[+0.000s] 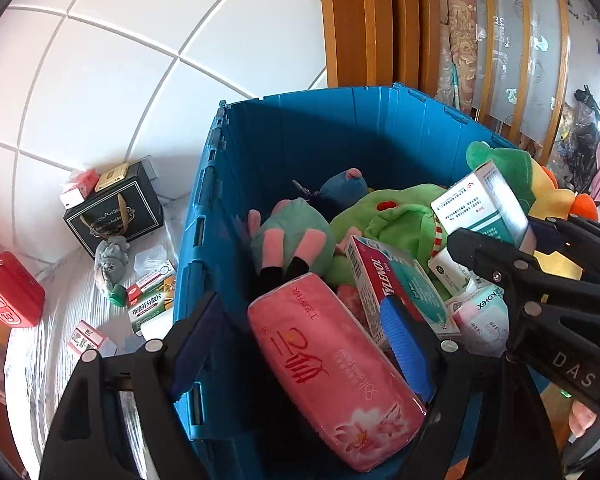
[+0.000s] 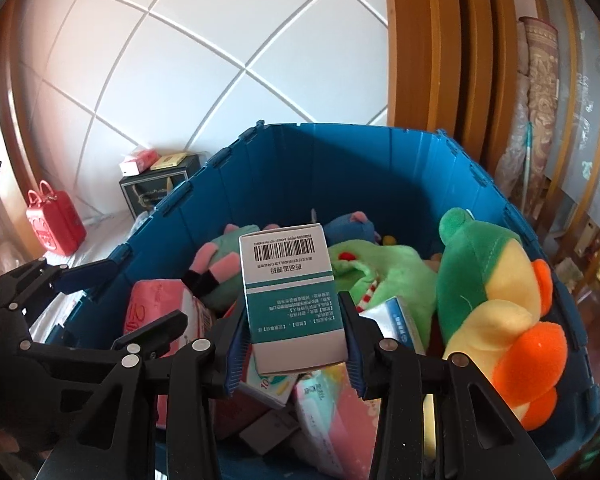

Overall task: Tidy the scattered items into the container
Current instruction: 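Open both tools to drop the Tylenol box and green-white box into the crate, then withdraw both tools from above the crate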

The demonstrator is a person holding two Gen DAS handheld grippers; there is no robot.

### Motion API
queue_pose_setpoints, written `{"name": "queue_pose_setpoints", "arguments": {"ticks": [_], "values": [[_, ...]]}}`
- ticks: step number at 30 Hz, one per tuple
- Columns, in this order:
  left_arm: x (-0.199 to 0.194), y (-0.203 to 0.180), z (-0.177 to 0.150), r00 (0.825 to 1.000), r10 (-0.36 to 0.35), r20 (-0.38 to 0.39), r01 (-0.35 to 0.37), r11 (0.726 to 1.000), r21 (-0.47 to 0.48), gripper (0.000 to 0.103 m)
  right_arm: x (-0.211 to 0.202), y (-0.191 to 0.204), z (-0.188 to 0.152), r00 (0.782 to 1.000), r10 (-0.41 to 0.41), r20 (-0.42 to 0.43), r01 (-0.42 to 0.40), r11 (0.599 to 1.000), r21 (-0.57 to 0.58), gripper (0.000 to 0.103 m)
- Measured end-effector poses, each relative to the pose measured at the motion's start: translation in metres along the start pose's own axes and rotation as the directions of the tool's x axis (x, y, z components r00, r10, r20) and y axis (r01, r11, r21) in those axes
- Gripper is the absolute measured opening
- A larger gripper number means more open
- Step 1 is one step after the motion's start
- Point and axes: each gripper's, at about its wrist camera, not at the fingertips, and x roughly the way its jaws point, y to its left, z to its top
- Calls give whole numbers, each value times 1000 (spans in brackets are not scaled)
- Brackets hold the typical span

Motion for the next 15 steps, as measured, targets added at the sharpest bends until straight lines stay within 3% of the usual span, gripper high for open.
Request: {"name": "queue_pose_setpoints", "arguments": {"ticks": [2, 4, 7, 9, 10, 13, 15], "values": [[-1, 0, -1, 1000, -9, 3, 9, 1000, -2, 81, 0, 1, -1, 1000, 3, 4, -3, 1000, -2, 50], [-3, -2, -1, 1000, -15, 9, 15, 1000, -5, 81, -4, 0, -2, 1000, 2, 16, -2, 1000, 0, 68], [-9, -4, -4, 999, -26, 24, 26, 1000, -13, 81, -16, -5, -5, 999, -4, 43, 4, 1000, 10, 87], [-15, -4, -6, 999, -28, 35, 29, 999, -22, 81, -27, -9, -8, 998, -10, 63, 9, 1000, 21, 92], [-18, -4, -7, 999, -27, 39, 28, 999, -26, 84, -32, -11, -10, 997, -16, 72, 14, 1000, 27, 103], [-31, -1, -13, 997, -21, 68, 24, 999, -43, 98, -55, -16, -17, 994, -39, 106, 35, 999, 41, 103], [-44, 0, -17, 995, -14, 97, 19, 999, -48, 99, -69, -19, -23, 991, -52, 122, 45, 997, 60, 103]]}}
